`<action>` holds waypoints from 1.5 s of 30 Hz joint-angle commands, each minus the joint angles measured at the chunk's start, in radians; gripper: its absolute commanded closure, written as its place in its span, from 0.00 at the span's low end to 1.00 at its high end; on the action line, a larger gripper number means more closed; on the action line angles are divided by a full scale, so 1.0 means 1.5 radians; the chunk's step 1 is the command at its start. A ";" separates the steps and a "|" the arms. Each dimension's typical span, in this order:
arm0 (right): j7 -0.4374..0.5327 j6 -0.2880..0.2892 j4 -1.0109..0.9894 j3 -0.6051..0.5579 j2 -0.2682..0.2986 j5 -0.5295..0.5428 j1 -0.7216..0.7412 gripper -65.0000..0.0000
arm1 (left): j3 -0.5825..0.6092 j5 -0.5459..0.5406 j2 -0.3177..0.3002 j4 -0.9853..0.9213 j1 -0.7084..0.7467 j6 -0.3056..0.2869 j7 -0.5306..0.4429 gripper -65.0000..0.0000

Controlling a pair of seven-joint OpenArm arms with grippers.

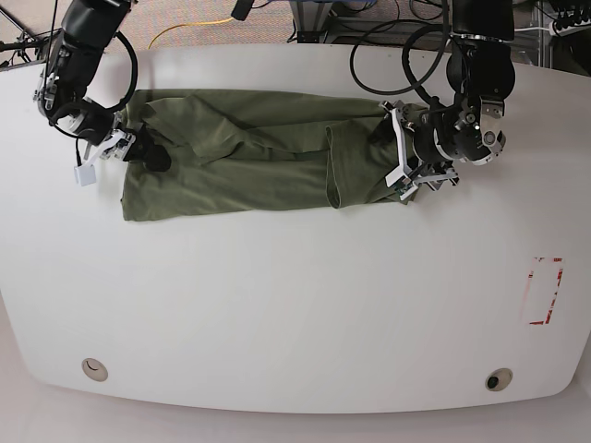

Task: Fold the T-shirt properly
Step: 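Open both grippers and lift them off the folded shirt, then grasp both ends of the green strip and push them together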

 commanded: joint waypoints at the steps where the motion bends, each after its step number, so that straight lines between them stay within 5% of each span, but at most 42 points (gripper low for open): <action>1: 0.013 -0.023 0.007 0.000 0.008 -0.017 0.005 0.37 | 0.001 0.003 -0.002 0.009 -0.005 0.000 0.003 0.37; 6: 0.018 -0.032 0.007 -0.002 0.013 -0.017 0.017 1.00 | 0.002 0.003 -0.001 0.007 -0.007 0.000 0.003 0.37; 12: 0.016 -0.036 0.068 -0.002 0.028 -0.017 0.007 1.00 | 0.003 0.004 0.015 0.008 -0.020 0.000 0.004 0.37; 19: -0.009 -0.083 0.241 -0.002 0.024 -0.009 -0.035 1.00 | 0.005 0.004 0.029 -0.005 -0.042 0.000 0.009 0.37; 25: -0.018 -0.082 0.412 -0.014 0.022 -0.009 -0.053 1.00 | 0.074 0.001 0.046 -0.036 -0.065 0.000 0.007 0.37; 32: -0.018 -0.082 0.498 -0.121 0.020 -0.012 -0.040 1.00 | 0.115 0.004 0.121 -0.090 -0.100 0.032 0.004 0.37; 45: -0.016 -0.081 0.505 -0.224 -0.101 -0.049 -0.014 1.00 | 0.115 0.005 0.185 -0.150 -0.148 0.045 0.004 0.37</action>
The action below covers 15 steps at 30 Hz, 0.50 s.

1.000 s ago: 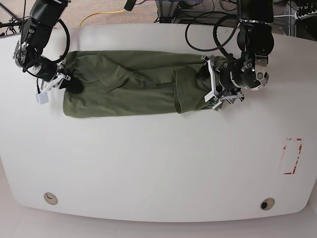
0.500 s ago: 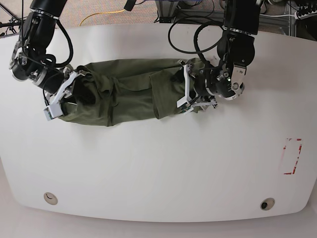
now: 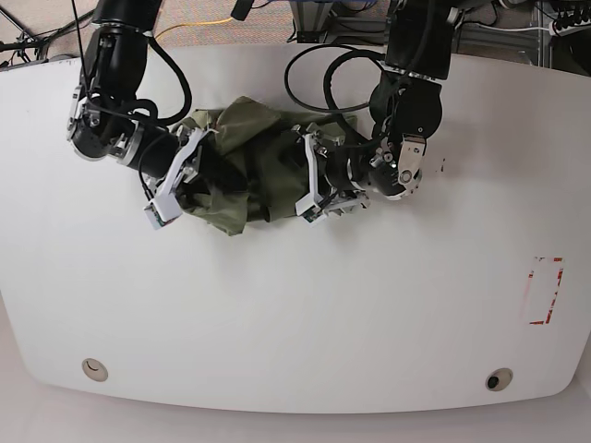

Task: Fold the T-shirt properly
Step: 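Grasp both ends of the green strip and push them together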

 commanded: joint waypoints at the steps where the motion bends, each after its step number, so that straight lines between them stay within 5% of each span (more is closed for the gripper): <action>1: 0.019 0.006 0.014 -0.016 -0.027 -0.027 0.011 1.00 | -0.002 -0.010 0.012 0.003 -0.012 -0.002 -0.006 0.37; 9: 0.036 0.037 0.011 -0.067 -0.090 -0.116 0.034 1.00 | -0.008 -0.016 0.011 0.022 -0.007 -0.009 -0.006 0.37; 15: 0.037 0.037 0.011 -0.097 -0.112 -0.178 0.053 1.00 | -0.101 -0.016 0.012 0.117 0.005 -0.046 -0.003 0.37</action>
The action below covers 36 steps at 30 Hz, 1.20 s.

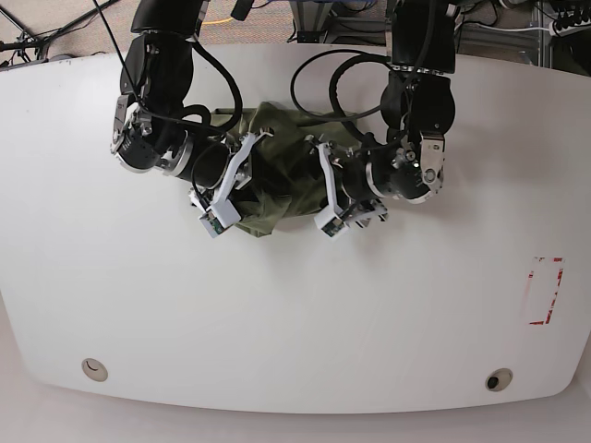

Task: Fold the T-shirt properly
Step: 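Grasp both ends of the green strip and push them together, then lift the bunched shirt with both grippers and fold it over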

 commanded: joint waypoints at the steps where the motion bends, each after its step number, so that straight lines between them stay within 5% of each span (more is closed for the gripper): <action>1: 0.020 0.002 0.011 -0.017 0.000 -0.004 0.016 1.00 | -0.032 -0.010 0.003 0.049 -0.007 -0.001 -0.009 0.37; 6: 0.020 0.002 0.011 -0.034 0.002 -0.020 0.016 1.00 | -0.091 -0.010 -0.014 0.116 0.020 -0.001 -0.007 0.36; 14: 0.020 0.002 0.011 -0.035 0.002 -0.024 0.015 1.00 | -0.094 -0.078 -0.074 0.111 0.104 -0.001 -0.005 0.36; 19: 0.020 0.002 0.011 -0.035 0.002 -0.024 0.014 1.00 | -0.092 -0.084 -0.074 0.093 0.112 -0.001 -0.007 0.38; 21: 0.020 0.002 0.010 -0.035 0.002 -0.024 0.014 1.00 | -0.092 -0.085 -0.073 0.067 0.111 -0.001 -0.008 0.47; 25: 0.020 0.002 0.002 -0.036 0.000 -0.024 0.014 1.00 | -0.073 -0.085 -0.073 -0.011 0.078 -0.001 -0.044 0.90; 36: 0.070 -0.002 -0.007 -0.130 -0.021 -0.080 0.015 1.00 | -0.042 -0.084 -0.074 -0.048 0.071 -0.001 -0.080 0.91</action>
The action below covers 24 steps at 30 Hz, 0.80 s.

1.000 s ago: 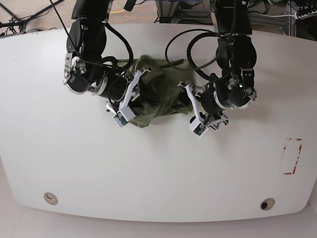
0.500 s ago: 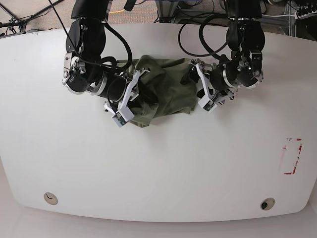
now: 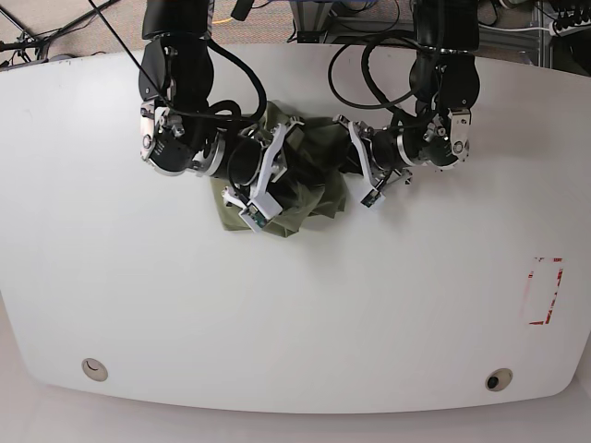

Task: Fold the T-shirt properly
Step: 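Lift the bunched shirt with both grippers and fold it over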

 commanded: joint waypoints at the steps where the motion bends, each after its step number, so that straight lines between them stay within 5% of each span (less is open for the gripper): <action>1: 0.026 0.000 0.009 -0.022 -0.021 -0.048 0.012 1.00 | -0.001 0.001 -0.001 0.006 -0.007 -0.001 -0.001 0.91; 5: 0.029 0.000 -0.009 -0.074 -0.037 -0.145 0.043 0.93 | -0.001 0.000 -0.003 0.009 -0.005 -0.001 -0.001 0.91; 10: 0.031 -0.001 -0.043 -0.106 -0.036 -0.238 0.065 0.42 | -0.002 -0.002 -0.004 0.011 -0.005 -0.001 -0.001 0.91; 13: 0.031 0.001 -0.017 -0.106 -0.028 -0.255 0.064 0.26 | -0.005 -0.005 -0.014 0.012 -0.005 -0.001 -0.001 0.91; 24: 0.032 0.049 0.032 -0.104 0.028 -0.202 0.044 0.25 | -0.134 -0.006 -0.037 0.170 0.007 -0.001 0.000 0.90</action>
